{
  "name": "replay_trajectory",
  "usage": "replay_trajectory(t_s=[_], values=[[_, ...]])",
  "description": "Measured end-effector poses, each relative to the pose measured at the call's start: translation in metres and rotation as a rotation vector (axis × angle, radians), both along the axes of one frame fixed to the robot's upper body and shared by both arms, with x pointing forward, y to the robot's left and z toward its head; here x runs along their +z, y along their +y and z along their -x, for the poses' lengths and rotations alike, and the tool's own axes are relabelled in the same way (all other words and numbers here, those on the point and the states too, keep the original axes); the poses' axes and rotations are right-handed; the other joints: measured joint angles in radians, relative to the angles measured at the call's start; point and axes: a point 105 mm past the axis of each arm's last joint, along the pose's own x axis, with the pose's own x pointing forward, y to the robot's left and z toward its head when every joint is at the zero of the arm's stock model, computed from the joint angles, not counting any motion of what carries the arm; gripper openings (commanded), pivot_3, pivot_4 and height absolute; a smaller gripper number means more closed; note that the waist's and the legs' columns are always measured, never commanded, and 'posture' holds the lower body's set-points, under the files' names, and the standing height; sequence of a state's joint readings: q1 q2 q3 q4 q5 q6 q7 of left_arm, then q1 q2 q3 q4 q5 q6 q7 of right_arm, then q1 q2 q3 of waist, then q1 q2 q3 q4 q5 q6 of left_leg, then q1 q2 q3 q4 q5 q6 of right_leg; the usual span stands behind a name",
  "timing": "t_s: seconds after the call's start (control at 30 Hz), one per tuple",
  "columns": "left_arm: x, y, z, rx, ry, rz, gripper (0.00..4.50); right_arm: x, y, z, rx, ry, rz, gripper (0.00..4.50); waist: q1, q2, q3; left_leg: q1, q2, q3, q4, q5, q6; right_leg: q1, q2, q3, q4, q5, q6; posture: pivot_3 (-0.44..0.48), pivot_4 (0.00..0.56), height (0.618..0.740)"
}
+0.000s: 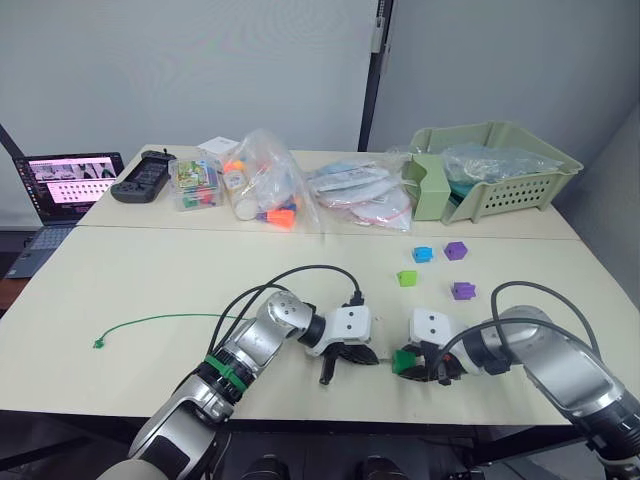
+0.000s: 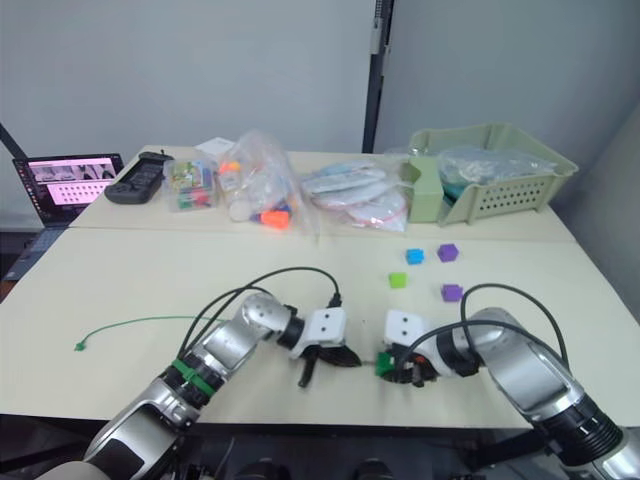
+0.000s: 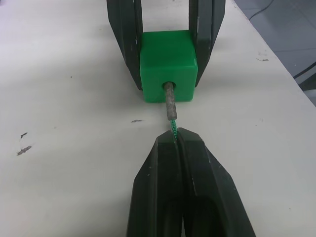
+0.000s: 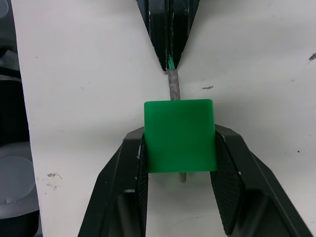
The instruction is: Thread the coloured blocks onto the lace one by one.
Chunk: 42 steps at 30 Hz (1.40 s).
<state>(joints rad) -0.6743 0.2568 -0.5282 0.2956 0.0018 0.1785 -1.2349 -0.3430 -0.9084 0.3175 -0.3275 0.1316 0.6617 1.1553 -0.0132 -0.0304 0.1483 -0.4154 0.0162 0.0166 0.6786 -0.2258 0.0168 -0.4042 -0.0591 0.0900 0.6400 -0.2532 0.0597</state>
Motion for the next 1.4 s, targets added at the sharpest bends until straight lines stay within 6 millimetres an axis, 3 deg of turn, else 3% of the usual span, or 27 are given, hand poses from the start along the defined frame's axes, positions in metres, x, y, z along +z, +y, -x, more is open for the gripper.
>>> replay_trajectory(t_s=[0.27,0.5,0.53,0.67,0.7,0.93,1.1,1.3,1.4], values=[[0.0,-0.017,0.004,-0.014,0.027,0.039,0.0,0.0,0.0,0.001,-0.006,0.004,0.002,1.19,0.0,0.0,0.0,0.0,0.0,0.0,0.0,0.0,0.0,0.0,0.0,0.0,0.0,0.0,0.0,0.0,0.15,0.734],[0.003,-0.019,0.0,0.003,0.02,0.045,0.0,0.0,0.0,0.001,-0.008,0.005,0.003,1.19,0.0,0.0,0.0,0.0,0.0,0.0,0.0,0.0,0.0,0.0,0.0,0.0,0.0,0.0,0.0,0.0,0.15,0.734],[0.003,-0.019,0.0,0.011,0.024,0.045,0.58,0.0,0.0,0.001,-0.008,0.005,0.003,1.19,0.0,0.0,0.0,0.0,0.0,0.0,0.0,0.0,0.0,0.0,0.0,0.0,0.0,0.0,0.0,0.0,0.15,0.734],[0.007,-0.012,-0.008,0.064,0.049,0.067,1.85,0.0,0.002,0.0,-0.008,0.001,-0.004,1.19,-0.001,0.0,0.0,0.0,0.0,0.0,0.0,0.0,0.0,0.0,0.0,0.0,0.0,0.0,0.0,0.0,0.15,0.734],[0.009,-0.011,-0.009,0.066,0.052,0.072,2.18,0.0,0.002,0.0,-0.008,0.001,-0.005,2.25,-0.003,0.0,0.0,0.0,0.0,0.0,0.0,0.0,0.0,0.0,0.0,0.0,0.0,0.0,0.0,0.0,0.15,0.734],[0.02,0.012,-0.016,0.064,0.057,0.084,4.49,0.0,0.004,0.002,-0.001,0.008,-0.011,4.5,-0.001,0.0,0.0,0.0,0.0,0.0,0.0,0.0,0.0,-0.001,0.0,0.0,0.0,0.0,0.0,0.0,0.15,0.734],[0.024,0.008,-0.01,0.004,0.035,0.108,4.49,0.005,-0.009,0.008,-0.058,0.031,-0.023,4.5,0.011,0.0,0.0,-0.002,-0.001,0.0,0.0,0.0,0.0,-0.001,-0.001,0.0,-0.001,0.0,0.0,0.0,0.15,0.734],[0.028,-0.011,0.0,-0.063,-0.003,0.162,4.49,0.033,-0.025,0.02,-0.162,0.006,-0.075,4.5,0.017,0.0,0.0,-0.005,-0.001,-0.001,0.0,0.0,0.0,-0.002,-0.001,0.0,-0.002,0.0,0.0,0.0,0.15,0.734],[0.025,-0.023,0.007,-0.08,0.002,0.185,4.49,0.033,-0.034,0.033,-0.221,0.018,-0.066,4.5,0.021,0.0,0.0,-0.005,-0.001,-0.001,0.001,0.0,0.0,-0.002,-0.001,0.0,-0.002,0.0,0.0,0.0,0.15,0.734]])
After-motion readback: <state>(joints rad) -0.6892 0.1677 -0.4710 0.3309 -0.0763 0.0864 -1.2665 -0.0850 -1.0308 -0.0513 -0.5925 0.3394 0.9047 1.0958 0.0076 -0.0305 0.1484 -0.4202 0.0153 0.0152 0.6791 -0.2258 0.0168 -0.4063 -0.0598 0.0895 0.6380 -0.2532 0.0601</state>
